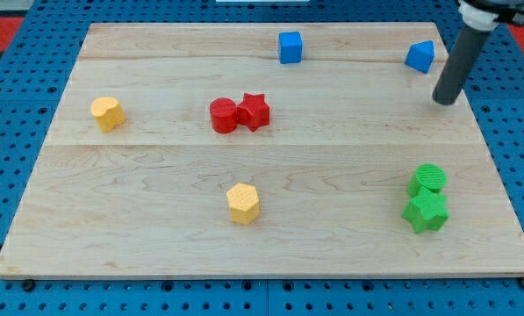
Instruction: Slide blue triangle to the top of red star
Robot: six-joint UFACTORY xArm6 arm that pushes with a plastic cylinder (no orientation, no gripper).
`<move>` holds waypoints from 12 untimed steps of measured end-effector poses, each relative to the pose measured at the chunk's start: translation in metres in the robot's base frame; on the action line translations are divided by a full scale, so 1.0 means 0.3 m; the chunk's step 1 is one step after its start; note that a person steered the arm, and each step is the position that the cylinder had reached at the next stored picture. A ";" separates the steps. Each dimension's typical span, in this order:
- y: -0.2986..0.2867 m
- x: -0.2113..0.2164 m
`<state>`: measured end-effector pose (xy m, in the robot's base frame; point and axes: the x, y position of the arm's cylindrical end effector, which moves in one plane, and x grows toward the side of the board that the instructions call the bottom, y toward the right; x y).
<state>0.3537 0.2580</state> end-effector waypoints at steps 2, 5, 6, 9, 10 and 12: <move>0.066 -0.104; 0.057 -0.273; -0.038 -0.274; -0.248 -0.279; -0.257 -0.275; -0.386 -0.247</move>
<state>0.2796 0.1421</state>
